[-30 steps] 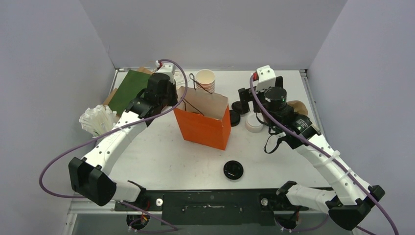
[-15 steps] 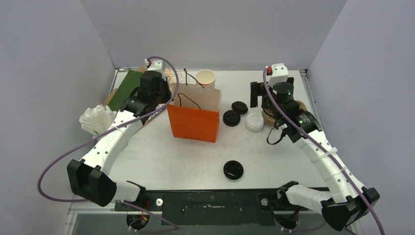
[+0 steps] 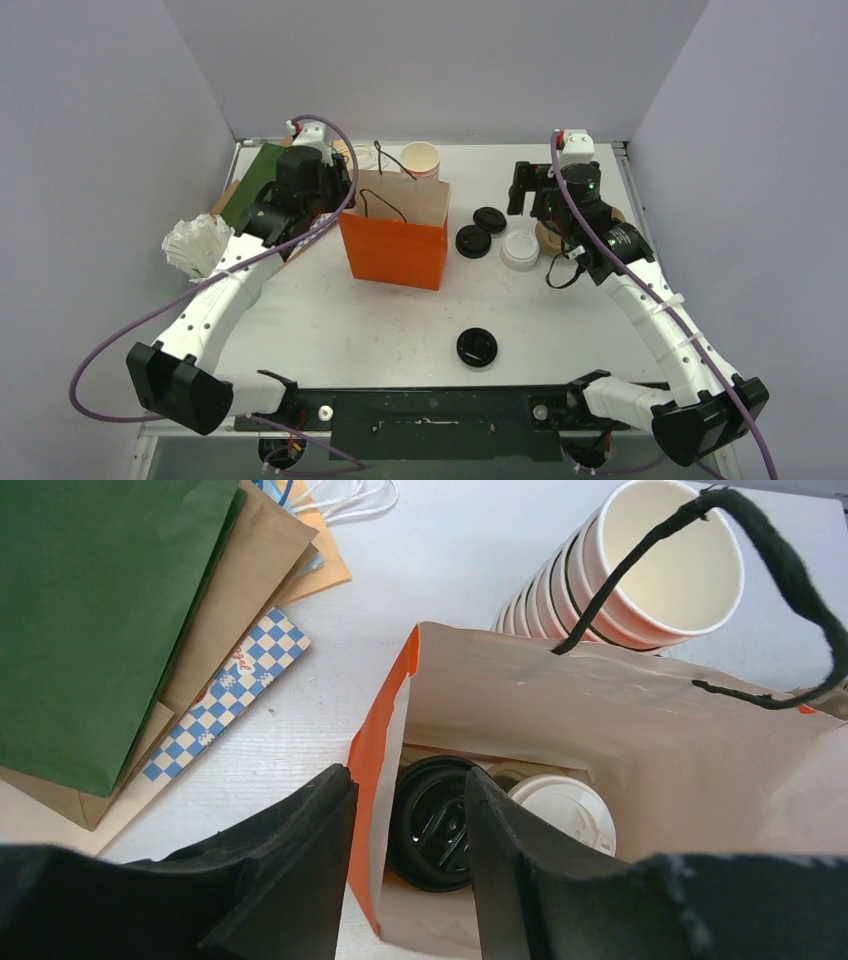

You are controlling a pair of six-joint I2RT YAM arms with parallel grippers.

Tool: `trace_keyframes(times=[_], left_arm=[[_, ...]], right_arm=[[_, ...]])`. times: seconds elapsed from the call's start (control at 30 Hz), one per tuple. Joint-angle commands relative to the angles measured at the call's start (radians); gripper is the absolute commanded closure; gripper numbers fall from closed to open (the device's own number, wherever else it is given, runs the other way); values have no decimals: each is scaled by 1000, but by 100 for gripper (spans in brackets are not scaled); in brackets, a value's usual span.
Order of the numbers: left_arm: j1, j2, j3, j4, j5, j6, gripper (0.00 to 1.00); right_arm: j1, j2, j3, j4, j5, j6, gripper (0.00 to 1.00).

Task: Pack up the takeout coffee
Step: Pick up the straw from the storage cup.

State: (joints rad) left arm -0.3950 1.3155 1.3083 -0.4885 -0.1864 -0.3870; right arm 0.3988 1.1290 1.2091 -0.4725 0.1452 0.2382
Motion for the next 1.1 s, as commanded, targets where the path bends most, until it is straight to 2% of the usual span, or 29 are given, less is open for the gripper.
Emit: trace_keyframes(times=[0.0,0.23,0.37,0.5,0.57,0.63,0.7,0.93,1.07], left_arm=[[19,-96,57,-47,-18,16,56],[59,-275,-41,-80,-140,8,47],[73,-364,-165,-61,-239,-31,41],[74,-448,-296,2,-267,-83,36],[74,-487,-366,46,-270,-111,30],[73,-524,-440,97,-267,-127,19],[73,-557,-491,128,-260,-147,14],[74,-587,-522,133,-293,-158,14],[74,-523,-411,64,-360,-86,23]], right_arm=[[0,-17,14,54,73,76,0],[0,-116,-99,126,133,70,0],[0,-158,-168,149,130,54,0],[0,-210,-231,167,134,46,0],[0,-245,-283,195,135,27,0],[0,-286,-355,245,133,1,0],[0,-332,-421,293,125,-13,0],[0,-356,-440,283,65,58,0],[0,-312,-387,242,72,98,0]])
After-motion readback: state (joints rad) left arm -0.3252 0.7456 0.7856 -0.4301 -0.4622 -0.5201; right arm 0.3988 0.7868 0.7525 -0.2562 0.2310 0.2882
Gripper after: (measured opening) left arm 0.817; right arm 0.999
